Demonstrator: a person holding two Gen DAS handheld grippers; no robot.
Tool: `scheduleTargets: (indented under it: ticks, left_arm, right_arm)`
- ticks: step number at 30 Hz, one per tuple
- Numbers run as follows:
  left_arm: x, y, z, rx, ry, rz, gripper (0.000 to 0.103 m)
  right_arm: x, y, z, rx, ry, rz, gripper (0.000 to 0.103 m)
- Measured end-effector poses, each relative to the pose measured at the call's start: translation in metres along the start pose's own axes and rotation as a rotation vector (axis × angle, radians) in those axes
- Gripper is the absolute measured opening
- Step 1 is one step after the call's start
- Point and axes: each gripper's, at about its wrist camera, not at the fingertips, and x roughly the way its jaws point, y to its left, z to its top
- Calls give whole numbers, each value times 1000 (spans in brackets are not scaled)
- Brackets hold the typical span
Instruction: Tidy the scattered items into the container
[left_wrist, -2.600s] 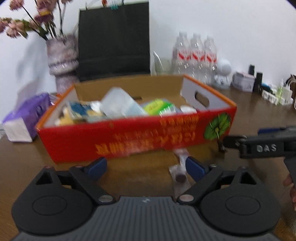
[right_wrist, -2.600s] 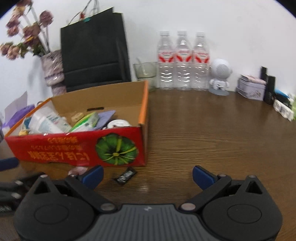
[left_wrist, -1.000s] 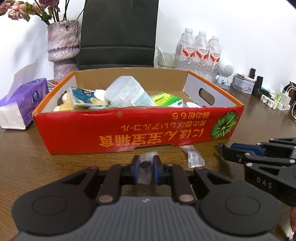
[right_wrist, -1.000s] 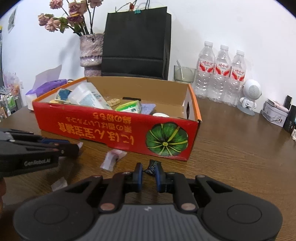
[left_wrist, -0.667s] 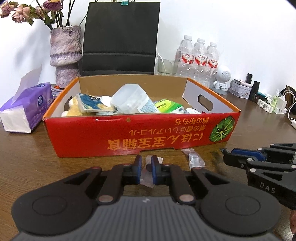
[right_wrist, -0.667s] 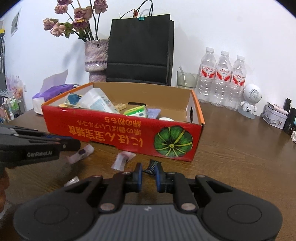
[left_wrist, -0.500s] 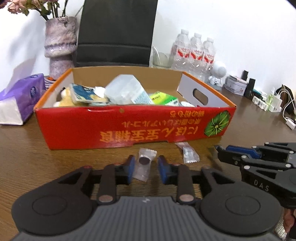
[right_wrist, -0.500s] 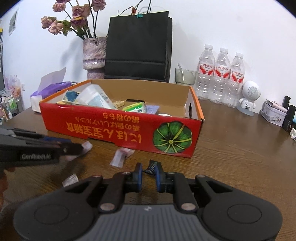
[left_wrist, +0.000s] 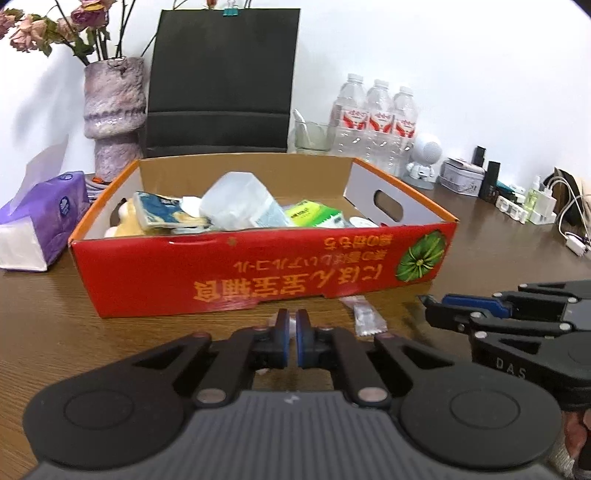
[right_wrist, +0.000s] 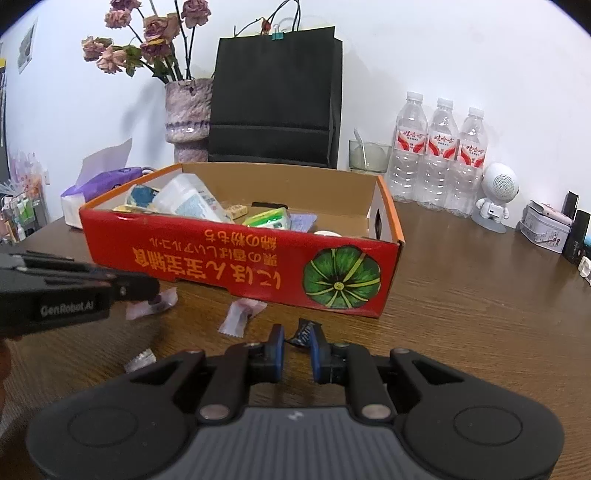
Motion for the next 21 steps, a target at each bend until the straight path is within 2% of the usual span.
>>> scheduleTargets:
  ticks: [5,6,7,9,12,14,15,21]
  left_arm:
    - [1,6,0,-22,11,-5,8]
    - [4,7,-1,-29,20,0,14]
    - [7,9,-1,-35,35,6,27]
    - [14,12,-2,-44,63,7,39]
    - [23,12,-1,-29,80,2,37]
    - [25,10,-1,5,84,-1,19]
    - [24,9,-1,17,84,-1,16]
    - [7,-1,-3,42,29,-26,13]
  right_arm:
    - [-1,-1,0,1,-5,-3,13]
    - [-1,-1,0,1,-4,-4,13]
    - [-1,-1,0,2,-3,-4,13]
    - [-1,-2,0,1,-3,-3,13]
    - [-2,-2,0,0,-3,1,13]
    - [-2,-2,0,-2,-3,3,13]
    - [-1,-2,0,-4,-3,3,13]
    - [-3,-2,0,3,-10,1,13]
